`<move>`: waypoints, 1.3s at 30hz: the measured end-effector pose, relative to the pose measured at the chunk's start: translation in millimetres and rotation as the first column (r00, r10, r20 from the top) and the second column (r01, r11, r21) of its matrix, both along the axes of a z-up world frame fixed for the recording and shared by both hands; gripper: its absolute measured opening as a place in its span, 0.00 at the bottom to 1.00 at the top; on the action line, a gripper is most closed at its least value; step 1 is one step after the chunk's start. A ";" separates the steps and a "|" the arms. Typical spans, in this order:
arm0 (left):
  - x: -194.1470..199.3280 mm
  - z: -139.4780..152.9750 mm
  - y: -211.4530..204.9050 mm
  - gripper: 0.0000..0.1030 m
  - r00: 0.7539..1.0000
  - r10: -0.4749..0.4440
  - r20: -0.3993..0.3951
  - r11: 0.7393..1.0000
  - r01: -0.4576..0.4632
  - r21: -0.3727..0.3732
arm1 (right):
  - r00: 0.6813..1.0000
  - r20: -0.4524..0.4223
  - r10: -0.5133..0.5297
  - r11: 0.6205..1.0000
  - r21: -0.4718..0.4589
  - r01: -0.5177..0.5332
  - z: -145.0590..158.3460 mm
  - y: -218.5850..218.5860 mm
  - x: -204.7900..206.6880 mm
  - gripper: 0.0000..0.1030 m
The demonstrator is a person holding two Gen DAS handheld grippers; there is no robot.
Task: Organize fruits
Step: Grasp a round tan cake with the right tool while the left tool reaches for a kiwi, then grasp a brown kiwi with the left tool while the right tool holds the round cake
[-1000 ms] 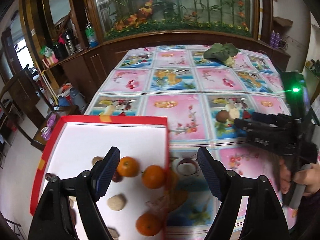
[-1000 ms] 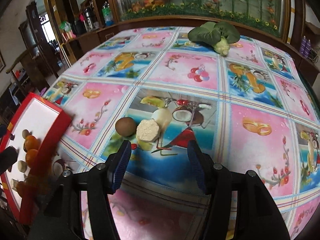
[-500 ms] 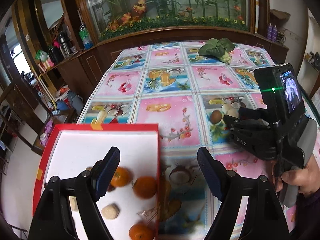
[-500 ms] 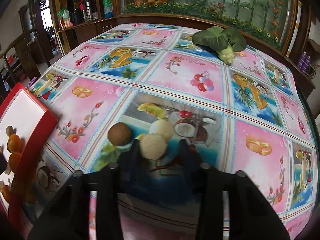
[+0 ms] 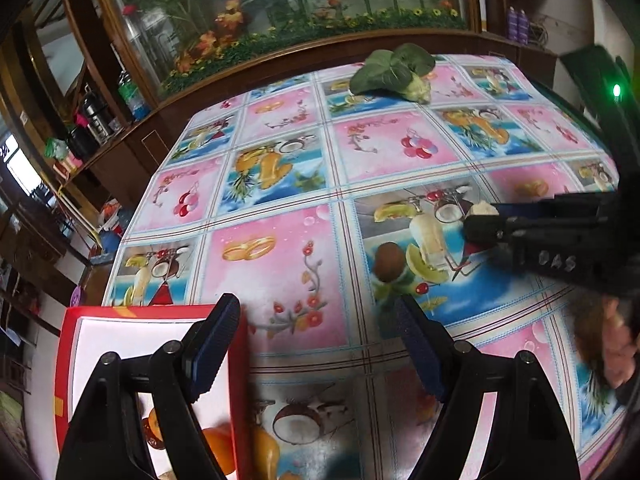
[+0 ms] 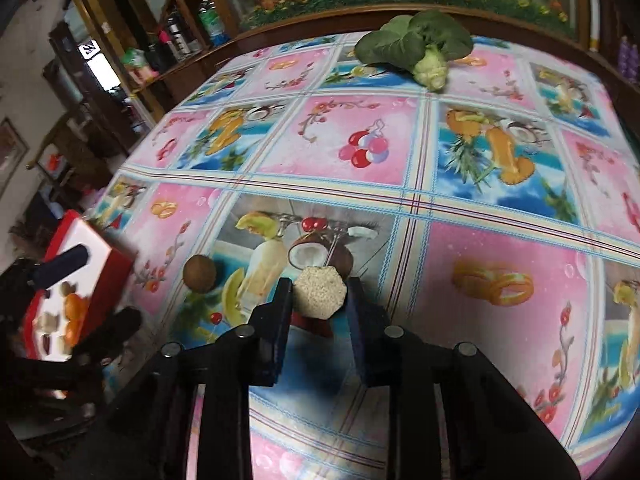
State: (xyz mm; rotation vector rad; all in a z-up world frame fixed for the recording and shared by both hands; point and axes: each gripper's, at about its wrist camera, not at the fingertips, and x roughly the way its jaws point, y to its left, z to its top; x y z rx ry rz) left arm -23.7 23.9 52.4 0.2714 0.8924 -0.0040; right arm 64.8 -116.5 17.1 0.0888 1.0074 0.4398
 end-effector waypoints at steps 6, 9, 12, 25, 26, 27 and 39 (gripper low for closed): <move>4.2 -3.1 -9.9 0.77 0.999 -0.046 -0.013 0.999 0.046 0.002 | 0.998 -0.065 0.018 0.991 0.132 -0.010 -3.0 -16.9 8.3 0.28; 10.6 -6.3 -13.6 0.77 0.998 -0.055 -0.024 0.998 0.056 0.010 | 0.995 -0.102 0.017 0.981 0.194 0.003 -5.6 -24.2 12.8 0.28; 17.7 -8.7 -17.7 0.77 0.997 -0.067 -0.034 0.998 0.067 -0.008 | 0.990 -0.144 0.006 0.968 0.249 0.031 -8.3 -30.7 16.5 0.28; 38.1 -26.0 -20.8 0.59 0.996 -0.047 -0.073 0.997 0.043 -0.057 | 0.983 -0.184 -0.023 0.958 0.277 0.074 -9.7 -33.2 20.2 0.28; 39.5 -27.5 -21.0 0.57 0.996 -0.046 -0.078 0.997 0.041 -0.063 | 0.983 -0.183 -0.024 0.958 0.276 0.075 -9.5 -32.5 20.2 0.28; 40.8 -28.9 -21.5 0.56 0.995 -0.045 -0.083 0.997 0.040 -0.068 | 0.983 -0.183 -0.025 0.959 0.274 0.075 -9.5 -32.7 20.1 0.28; 39.5 -31.4 -35.3 0.22 0.994 -0.077 -0.077 0.993 0.069 -0.096 | 0.997 -0.056 -0.049 0.997 0.051 0.051 0.1 -3.5 5.9 0.28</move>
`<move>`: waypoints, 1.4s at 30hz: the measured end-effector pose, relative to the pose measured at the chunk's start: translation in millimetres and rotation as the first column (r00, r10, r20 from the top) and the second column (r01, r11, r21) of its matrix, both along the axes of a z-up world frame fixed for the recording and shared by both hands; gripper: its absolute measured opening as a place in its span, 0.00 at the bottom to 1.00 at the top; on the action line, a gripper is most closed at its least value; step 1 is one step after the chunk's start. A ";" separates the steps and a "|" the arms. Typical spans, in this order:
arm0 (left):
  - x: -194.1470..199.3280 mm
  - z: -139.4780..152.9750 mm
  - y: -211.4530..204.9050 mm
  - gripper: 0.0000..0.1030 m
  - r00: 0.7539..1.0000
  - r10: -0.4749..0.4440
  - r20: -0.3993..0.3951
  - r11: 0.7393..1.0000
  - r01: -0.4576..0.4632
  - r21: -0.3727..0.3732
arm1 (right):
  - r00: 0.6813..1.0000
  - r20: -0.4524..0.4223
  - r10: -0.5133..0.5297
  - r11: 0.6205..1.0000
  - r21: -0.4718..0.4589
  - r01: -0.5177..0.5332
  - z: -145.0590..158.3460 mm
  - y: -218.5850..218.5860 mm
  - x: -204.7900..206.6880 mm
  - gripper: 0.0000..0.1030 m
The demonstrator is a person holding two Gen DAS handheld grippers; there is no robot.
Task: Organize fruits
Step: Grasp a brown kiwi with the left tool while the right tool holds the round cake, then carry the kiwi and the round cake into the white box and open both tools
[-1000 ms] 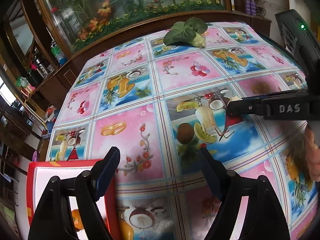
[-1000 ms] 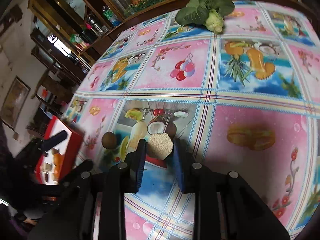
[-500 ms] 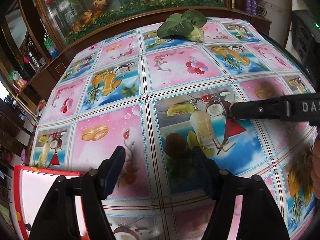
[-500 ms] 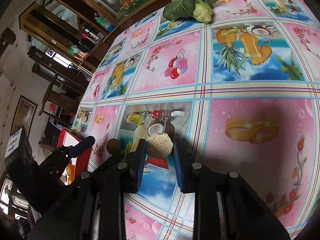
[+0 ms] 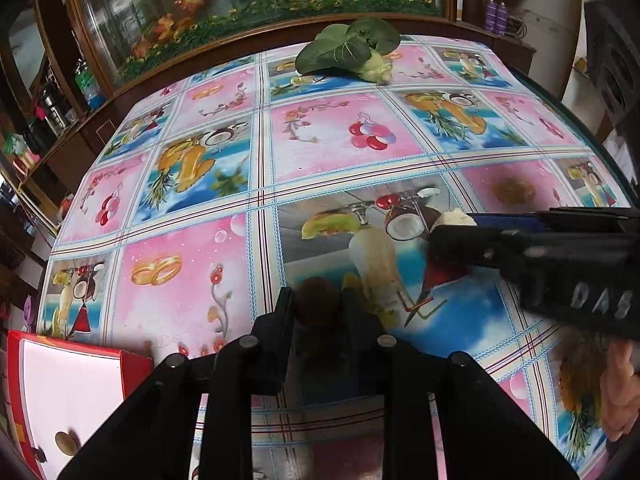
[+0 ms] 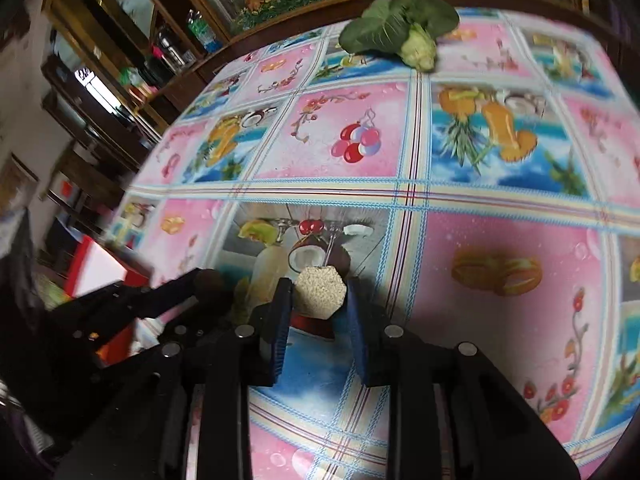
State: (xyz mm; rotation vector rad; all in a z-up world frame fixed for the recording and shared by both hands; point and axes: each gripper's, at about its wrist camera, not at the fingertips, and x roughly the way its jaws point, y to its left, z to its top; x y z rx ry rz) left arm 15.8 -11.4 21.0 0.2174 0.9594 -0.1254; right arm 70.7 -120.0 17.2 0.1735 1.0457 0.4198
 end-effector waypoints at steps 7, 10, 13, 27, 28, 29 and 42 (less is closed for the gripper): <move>-1.8 -0.1 0.6 0.22 1.000 0.004 0.008 1.000 -0.004 0.000 | 0.997 0.077 0.006 0.988 -0.152 0.006 0.7 17.2 -9.2 0.28; -3.2 -0.2 1.3 0.22 1.000 0.017 0.009 1.000 -0.017 0.000 | 0.996 0.089 0.005 0.985 -0.173 0.010 0.8 18.9 -10.4 0.28; -5.6 0.4 3.6 0.22 1.000 0.026 0.010 1.000 -0.026 -0.008 | 0.995 0.101 0.004 0.981 -0.194 0.015 1.0 21.6 -13.2 0.28; -35.6 25.1 23.6 0.22 0.995 0.067 0.069 0.997 -0.063 -0.052 | 0.954 0.296 0.044 0.964 -0.264 0.037 27.2 44.1 -44.3 0.28; -38.5 26.7 24.8 0.22 0.995 0.070 0.072 0.996 -0.066 -0.054 | 0.947 0.317 0.046 0.963 -0.265 0.042 30.3 45.5 -47.4 0.28; -42.0 28.4 25.5 0.22 0.994 0.075 0.076 0.996 -0.071 -0.051 | 0.943 0.330 0.047 0.963 -0.264 0.044 32.6 46.9 -49.3 0.28; -92.9 49.3 39.0 0.22 0.985 0.110 0.130 0.990 -0.097 -0.102 | 0.910 0.410 0.059 0.954 -0.291 0.069 39.9 58.3 -64.5 0.28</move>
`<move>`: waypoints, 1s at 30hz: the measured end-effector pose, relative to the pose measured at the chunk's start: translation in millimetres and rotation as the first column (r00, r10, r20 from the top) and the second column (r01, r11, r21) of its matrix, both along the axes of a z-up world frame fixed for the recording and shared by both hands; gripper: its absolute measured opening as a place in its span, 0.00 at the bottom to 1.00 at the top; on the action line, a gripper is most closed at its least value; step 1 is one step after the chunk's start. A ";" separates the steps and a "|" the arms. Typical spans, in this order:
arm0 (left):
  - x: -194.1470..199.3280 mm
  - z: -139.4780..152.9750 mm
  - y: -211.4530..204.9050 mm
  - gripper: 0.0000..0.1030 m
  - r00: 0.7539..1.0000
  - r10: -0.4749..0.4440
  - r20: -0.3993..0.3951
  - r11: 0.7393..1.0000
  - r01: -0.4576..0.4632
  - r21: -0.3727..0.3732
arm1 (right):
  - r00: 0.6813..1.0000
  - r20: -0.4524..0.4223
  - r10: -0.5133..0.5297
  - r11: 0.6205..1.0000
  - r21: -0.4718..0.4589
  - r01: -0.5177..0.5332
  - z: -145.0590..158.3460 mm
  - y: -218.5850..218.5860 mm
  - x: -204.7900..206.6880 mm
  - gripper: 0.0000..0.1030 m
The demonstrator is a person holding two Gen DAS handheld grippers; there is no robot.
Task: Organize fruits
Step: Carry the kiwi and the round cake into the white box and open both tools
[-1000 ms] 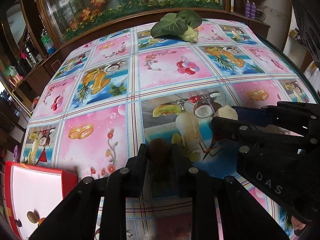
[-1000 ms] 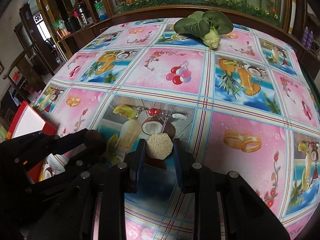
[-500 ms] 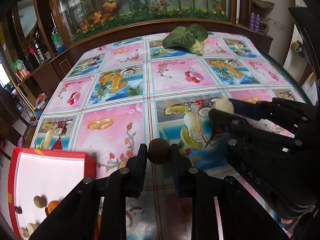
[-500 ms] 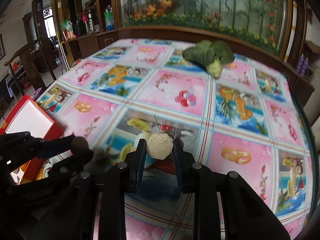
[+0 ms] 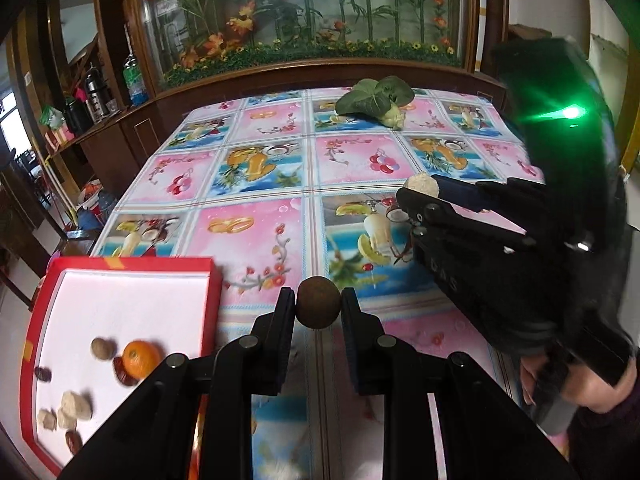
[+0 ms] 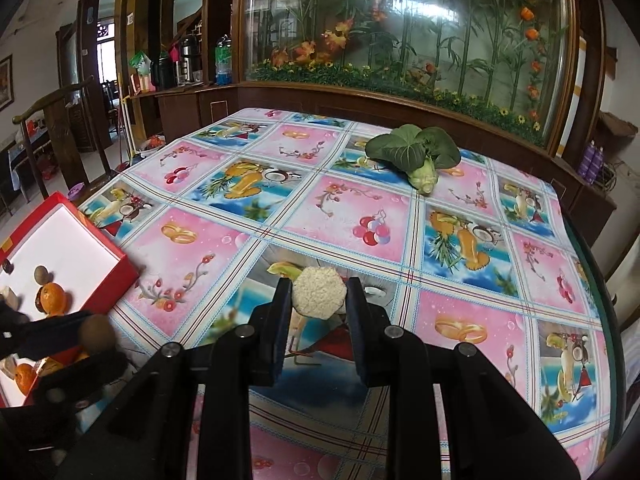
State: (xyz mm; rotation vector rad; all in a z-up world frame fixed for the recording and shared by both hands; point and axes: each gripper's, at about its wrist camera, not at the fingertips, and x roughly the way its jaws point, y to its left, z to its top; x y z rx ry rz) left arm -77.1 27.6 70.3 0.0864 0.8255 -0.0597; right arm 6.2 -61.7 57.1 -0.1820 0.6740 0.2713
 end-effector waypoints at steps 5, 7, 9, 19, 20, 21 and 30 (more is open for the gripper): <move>-20.8 8.0 15.0 0.22 0.999 0.030 0.030 0.999 -0.031 0.011 | 1.000 0.017 0.006 1.000 -0.021 -0.006 -2.1 6.7 -5.5 0.28; -28.4 10.3 23.4 0.22 0.998 0.045 0.039 0.999 -0.046 0.021 | 0.999 0.032 0.004 0.999 -0.033 -0.003 -2.3 9.0 -8.2 0.28; -34.3 11.8 34.0 0.22 0.997 0.067 0.042 0.998 -0.068 0.016 | 0.999 0.045 0.003 0.999 -0.040 -0.001 -1.7 10.7 -10.1 0.28; -58.0 8.5 88.3 0.22 0.982 0.185 0.048 0.983 -0.185 -0.008 | 0.991 0.133 0.009 0.991 -0.136 0.009 -7.0 28.4 -24.8 0.28; -59.5 8.1 94.9 0.22 0.979 0.199 0.048 0.980 -0.198 -0.015 | 0.990 0.142 0.008 0.989 -0.145 0.013 -7.5 30.4 -26.3 0.28; -60.7 8.2 98.0 0.22 0.978 0.204 0.050 0.979 -0.203 -0.016 | 0.986 0.164 0.001 0.986 -0.165 0.026 -8.0 34.3 -28.6 0.28; -68.6 5.3 136.4 0.22 0.963 0.265 0.057 0.963 -0.262 -0.061 | 0.971 0.237 0.017 0.975 -0.220 0.037 -6.3 69.4 -49.5 0.28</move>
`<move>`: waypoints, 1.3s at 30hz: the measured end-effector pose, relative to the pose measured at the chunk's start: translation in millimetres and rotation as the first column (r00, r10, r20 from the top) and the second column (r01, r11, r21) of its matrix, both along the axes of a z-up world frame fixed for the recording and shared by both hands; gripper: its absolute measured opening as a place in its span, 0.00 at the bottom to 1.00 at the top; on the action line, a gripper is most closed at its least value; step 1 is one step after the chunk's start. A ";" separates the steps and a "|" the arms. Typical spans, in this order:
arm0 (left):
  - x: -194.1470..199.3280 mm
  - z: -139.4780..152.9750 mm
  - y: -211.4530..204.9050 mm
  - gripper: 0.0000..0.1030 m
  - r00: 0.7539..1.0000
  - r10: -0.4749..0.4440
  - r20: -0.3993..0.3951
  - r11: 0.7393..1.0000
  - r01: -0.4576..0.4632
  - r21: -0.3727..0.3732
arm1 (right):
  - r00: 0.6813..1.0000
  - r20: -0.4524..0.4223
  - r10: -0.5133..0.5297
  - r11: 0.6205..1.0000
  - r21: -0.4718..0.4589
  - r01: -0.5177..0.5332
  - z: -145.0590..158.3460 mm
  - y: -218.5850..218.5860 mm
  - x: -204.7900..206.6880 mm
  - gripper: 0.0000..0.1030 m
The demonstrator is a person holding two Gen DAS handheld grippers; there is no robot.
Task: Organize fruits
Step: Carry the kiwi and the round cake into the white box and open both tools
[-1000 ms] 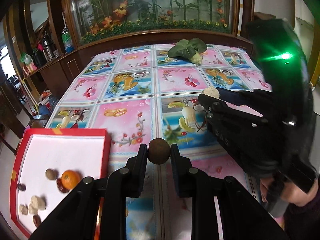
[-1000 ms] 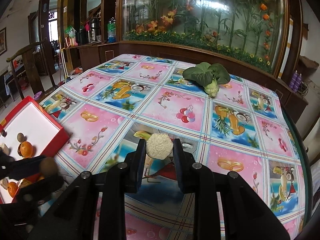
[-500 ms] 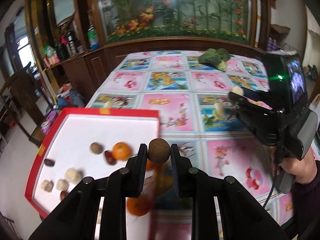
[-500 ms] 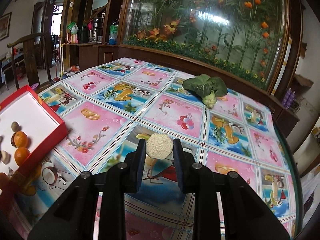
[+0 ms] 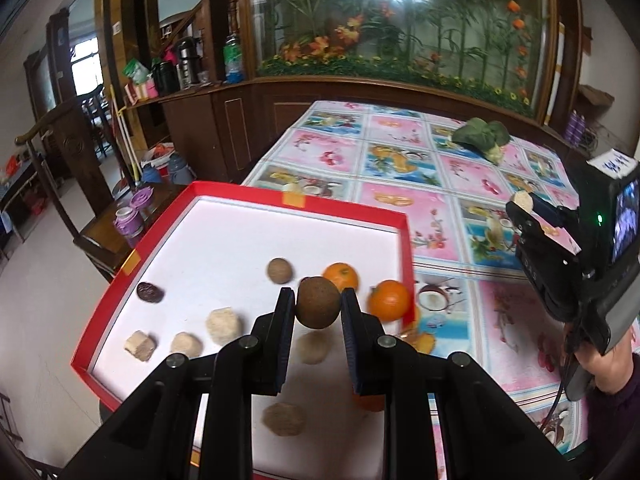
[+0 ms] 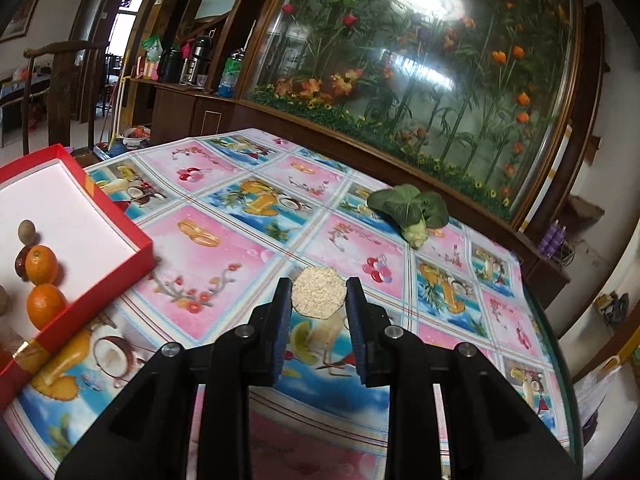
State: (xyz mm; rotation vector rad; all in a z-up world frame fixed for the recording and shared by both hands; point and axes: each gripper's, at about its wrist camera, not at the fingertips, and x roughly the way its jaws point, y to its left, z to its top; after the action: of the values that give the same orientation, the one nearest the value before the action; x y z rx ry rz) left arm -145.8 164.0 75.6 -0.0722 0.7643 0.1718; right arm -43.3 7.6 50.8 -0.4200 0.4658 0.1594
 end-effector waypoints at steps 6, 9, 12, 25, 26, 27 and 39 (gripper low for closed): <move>-8.7 -7.8 26.9 0.22 0.999 0.038 -0.005 0.999 -0.038 -0.019 | 1.000 0.016 0.019 1.000 0.004 -0.019 3.0 25.3 -9.4 0.28; -11.9 -9.9 39.6 0.22 0.998 0.057 -0.005 0.998 -0.057 -0.025 | 0.999 0.019 0.040 0.999 0.000 -0.040 4.3 41.7 -13.2 0.28; -15.4 -11.1 52.4 0.22 0.997 0.073 -0.006 0.997 -0.073 -0.035 | 0.998 0.008 0.068 0.998 0.005 -0.068 5.3 57.6 -16.4 0.28; -19.5 -18.8 88.2 0.22 0.992 0.127 -0.014 0.990 -0.128 -0.056 | 0.955 -0.129 0.268 0.963 0.069 -0.261 2.8 133.8 -36.1 0.28; -19.2 -19.4 89.5 0.22 0.992 0.127 -0.017 0.990 -0.127 -0.060 | 0.946 -0.158 0.285 0.958 0.087 -0.274 1.9 136.6 -36.1 0.28; -18.7 -20.2 90.7 0.22 0.992 0.128 -0.020 0.990 -0.129 -0.061 | 0.932 -0.196 0.306 0.951 0.108 -0.289 0.3 139.6 -35.3 0.28; -18.1 -29.0 91.3 0.22 0.992 0.116 -0.052 0.991 -0.119 -0.057 | 0.802 -0.381 0.460 0.885 0.266 -0.381 -16.3 158.2 -46.1 0.28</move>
State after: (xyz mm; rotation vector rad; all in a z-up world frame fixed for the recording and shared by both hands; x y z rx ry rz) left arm -163.9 255.3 46.6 -0.1709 0.8140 0.2638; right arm -89.4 165.9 34.5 -0.3053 0.7898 0.7409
